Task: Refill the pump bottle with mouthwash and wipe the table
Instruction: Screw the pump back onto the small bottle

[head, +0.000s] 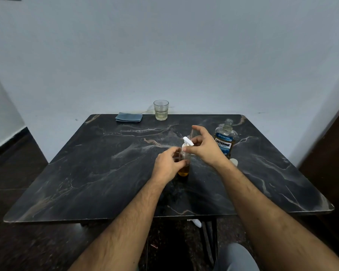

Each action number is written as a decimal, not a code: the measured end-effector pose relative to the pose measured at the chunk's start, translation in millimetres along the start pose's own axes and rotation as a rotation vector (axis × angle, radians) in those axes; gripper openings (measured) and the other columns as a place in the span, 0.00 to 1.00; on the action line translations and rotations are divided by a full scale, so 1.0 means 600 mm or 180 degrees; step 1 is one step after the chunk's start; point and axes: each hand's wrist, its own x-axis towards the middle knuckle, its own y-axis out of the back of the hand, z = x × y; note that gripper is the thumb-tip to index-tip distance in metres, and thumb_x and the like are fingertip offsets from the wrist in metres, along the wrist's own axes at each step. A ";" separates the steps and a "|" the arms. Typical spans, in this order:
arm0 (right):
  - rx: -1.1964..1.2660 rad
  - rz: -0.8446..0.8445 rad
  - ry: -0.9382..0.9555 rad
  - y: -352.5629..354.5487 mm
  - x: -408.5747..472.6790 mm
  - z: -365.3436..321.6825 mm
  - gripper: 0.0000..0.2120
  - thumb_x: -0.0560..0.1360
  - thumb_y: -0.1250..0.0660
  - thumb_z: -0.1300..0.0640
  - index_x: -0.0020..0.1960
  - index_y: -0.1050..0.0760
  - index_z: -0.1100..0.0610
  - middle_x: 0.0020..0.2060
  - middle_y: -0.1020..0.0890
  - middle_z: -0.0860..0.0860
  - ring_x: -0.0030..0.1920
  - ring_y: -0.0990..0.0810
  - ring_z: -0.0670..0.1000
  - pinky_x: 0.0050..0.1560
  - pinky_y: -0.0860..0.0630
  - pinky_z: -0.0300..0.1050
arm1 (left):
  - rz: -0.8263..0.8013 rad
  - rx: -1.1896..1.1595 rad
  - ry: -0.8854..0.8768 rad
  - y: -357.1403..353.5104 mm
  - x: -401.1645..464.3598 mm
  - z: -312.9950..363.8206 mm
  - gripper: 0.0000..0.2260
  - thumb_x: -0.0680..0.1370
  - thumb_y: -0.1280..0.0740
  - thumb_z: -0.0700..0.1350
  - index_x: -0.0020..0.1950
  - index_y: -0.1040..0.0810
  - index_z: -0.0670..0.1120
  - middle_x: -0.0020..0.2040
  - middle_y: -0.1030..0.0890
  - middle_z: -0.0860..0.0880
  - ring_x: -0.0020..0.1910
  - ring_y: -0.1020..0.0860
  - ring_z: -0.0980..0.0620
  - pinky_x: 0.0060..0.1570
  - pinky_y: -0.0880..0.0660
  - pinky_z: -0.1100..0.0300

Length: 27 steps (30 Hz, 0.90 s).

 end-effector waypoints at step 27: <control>0.0547 -0.0117 -0.0026 -0.002 0.002 0.021 0.28 0.75 0.29 0.66 0.72 0.33 0.55 0.49 0.13 0.52 0.55 0.16 0.49 0.64 0.24 0.56 | -0.0036 0.0065 -0.0019 0.004 0.000 0.003 0.18 0.70 0.22 0.50 0.58 0.21 0.54 0.49 0.16 0.56 0.51 0.18 0.58 0.58 0.22 0.53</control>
